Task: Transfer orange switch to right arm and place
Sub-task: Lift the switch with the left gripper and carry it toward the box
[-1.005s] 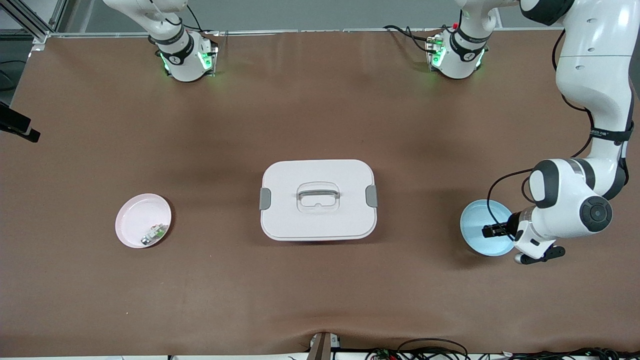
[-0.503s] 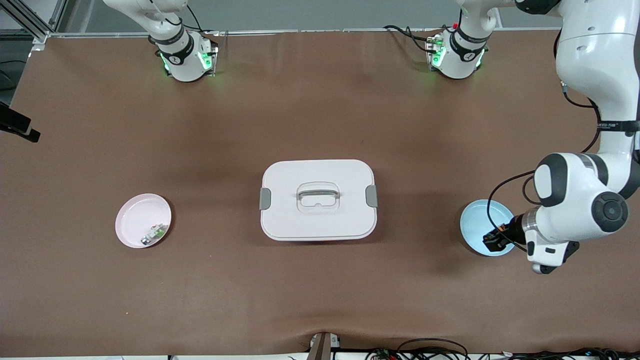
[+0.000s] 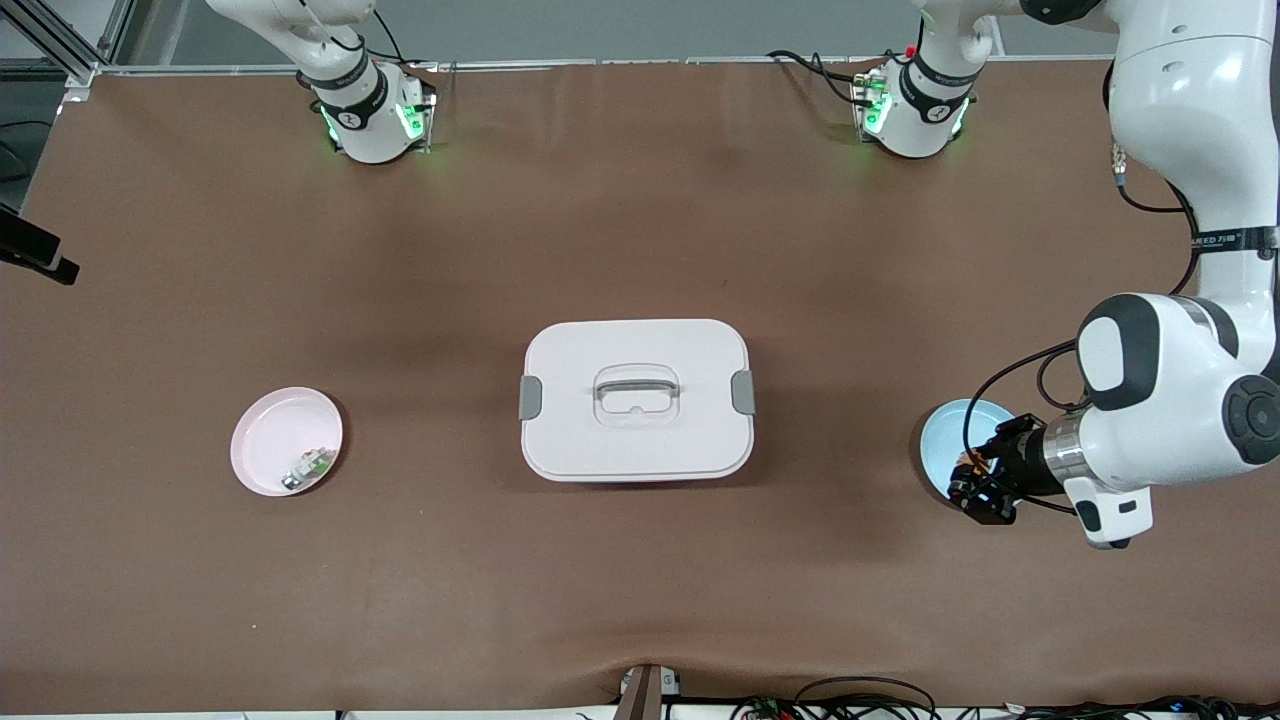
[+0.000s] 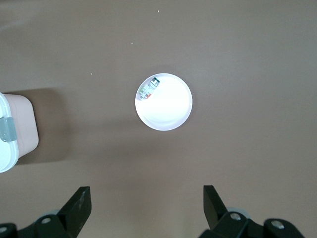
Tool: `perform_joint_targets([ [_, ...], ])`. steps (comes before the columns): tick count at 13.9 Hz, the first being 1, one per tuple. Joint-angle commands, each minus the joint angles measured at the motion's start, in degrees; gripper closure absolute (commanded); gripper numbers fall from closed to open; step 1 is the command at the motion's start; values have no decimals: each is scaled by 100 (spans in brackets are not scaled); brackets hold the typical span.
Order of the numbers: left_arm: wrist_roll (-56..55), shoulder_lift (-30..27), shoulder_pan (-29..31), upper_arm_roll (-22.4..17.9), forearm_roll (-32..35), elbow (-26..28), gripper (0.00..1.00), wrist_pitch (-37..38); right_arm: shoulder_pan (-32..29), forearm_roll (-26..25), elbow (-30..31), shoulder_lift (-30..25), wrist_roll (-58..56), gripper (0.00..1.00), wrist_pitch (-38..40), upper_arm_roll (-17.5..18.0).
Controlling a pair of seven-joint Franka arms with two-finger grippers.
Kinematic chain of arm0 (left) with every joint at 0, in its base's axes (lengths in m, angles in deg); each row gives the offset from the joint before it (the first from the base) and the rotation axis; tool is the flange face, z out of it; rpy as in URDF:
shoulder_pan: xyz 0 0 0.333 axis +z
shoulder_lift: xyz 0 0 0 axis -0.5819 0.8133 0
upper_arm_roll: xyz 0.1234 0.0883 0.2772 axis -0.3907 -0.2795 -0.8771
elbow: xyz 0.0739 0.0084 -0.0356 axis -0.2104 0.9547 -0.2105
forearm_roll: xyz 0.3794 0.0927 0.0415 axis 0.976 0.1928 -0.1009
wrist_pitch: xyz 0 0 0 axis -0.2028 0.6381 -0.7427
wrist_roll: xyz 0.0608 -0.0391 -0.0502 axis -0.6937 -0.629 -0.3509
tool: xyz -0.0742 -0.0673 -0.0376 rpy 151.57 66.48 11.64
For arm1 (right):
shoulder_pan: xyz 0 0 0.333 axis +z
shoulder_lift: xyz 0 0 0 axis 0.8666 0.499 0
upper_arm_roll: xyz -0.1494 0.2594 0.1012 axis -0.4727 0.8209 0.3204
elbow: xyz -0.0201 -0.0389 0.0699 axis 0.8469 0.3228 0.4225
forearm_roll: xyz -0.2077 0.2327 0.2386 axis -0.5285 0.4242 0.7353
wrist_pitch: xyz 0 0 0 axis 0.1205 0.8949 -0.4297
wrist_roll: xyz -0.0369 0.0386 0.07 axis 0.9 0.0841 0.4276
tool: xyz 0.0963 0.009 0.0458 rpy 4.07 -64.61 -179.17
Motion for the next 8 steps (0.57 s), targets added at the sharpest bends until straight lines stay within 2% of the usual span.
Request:
perform_joint_targets([
  [1, -578, -45, 25, 13, -706, -245, 65, 70, -158, 130, 10, -12, 61, 0, -37, 82],
  [8, -1457, -457, -115, 30, -1569, -245, 68, -254, -307, 156, -34, -12, -53, 0, -2, 73],
])
